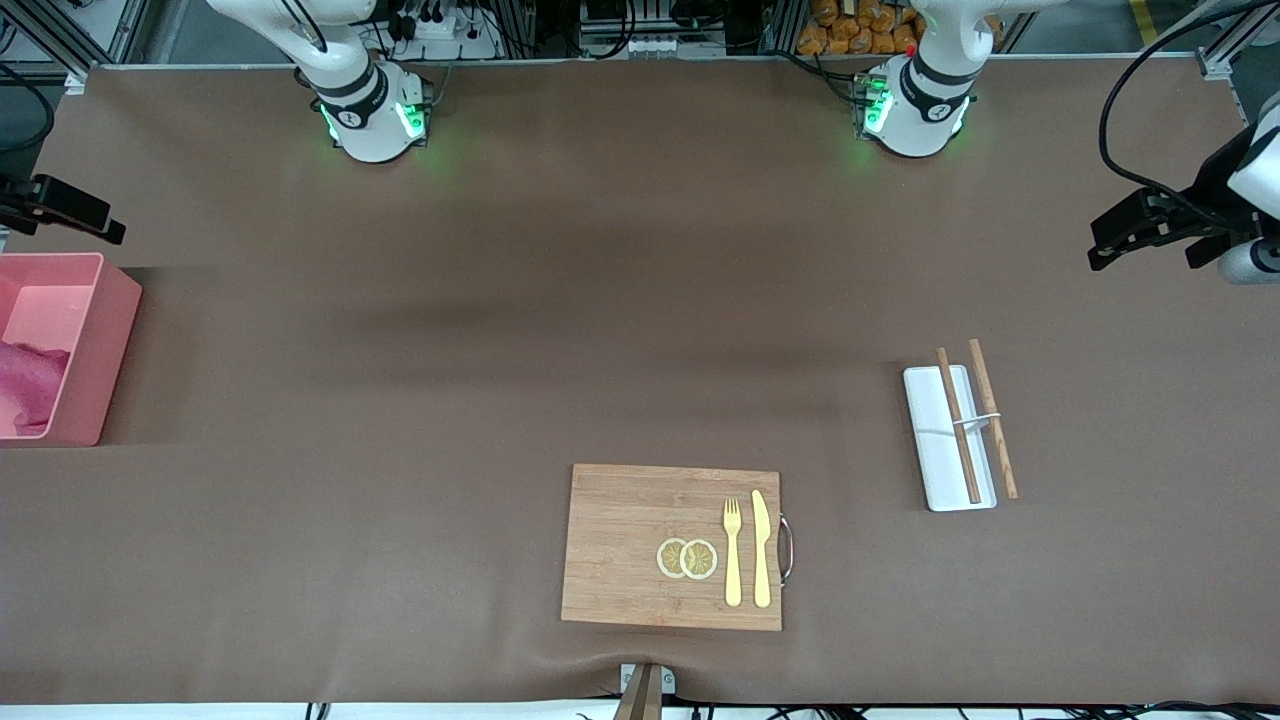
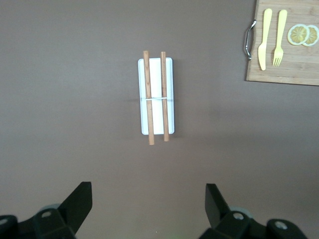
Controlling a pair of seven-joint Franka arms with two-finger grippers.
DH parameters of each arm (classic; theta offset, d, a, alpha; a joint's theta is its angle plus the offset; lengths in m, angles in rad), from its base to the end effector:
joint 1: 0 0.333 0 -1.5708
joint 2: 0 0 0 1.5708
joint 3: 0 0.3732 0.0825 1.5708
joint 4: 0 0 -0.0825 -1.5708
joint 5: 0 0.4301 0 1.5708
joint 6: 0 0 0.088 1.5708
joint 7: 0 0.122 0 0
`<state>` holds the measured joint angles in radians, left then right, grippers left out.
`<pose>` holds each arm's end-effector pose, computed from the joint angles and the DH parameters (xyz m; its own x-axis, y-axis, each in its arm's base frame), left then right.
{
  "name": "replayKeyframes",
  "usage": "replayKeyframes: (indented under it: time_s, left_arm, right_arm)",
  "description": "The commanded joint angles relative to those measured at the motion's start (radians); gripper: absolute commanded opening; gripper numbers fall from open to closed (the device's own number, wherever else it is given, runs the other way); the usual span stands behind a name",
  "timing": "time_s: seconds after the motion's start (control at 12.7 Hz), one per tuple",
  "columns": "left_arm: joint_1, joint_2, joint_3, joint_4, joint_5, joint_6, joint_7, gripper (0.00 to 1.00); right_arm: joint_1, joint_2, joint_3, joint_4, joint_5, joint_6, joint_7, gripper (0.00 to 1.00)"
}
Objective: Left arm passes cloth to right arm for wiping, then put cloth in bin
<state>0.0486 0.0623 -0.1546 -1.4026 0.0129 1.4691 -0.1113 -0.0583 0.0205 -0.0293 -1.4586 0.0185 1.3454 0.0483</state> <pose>0.6099 -0.0594 0.7066 1.0000 0.0070 0.0053 0.0070 -1.0000 -0.0027 0.5798 -0.0481 0.6934 0.9823 -0.1307 -0.1340 -0.1334 -0.9910 -0.0114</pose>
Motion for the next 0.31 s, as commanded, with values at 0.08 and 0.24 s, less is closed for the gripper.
replayKeyframes:
  time_s: [0.08, 0.24]
  left_arm:
    - [-0.001, -0.010, 0.001, -0.007, -0.014, -0.007, 0.019, 1.00]
    - [0.000, -0.010, 0.001, -0.007, -0.014, -0.006, 0.019, 1.00]
  right_arm:
    - [0.029, -0.031, -0.020, -0.028, 0.015, 0.004, -0.005, 1.00]
    - [0.031, -0.033, -0.020, -0.028, 0.017, 0.004, -0.043, 1.00]
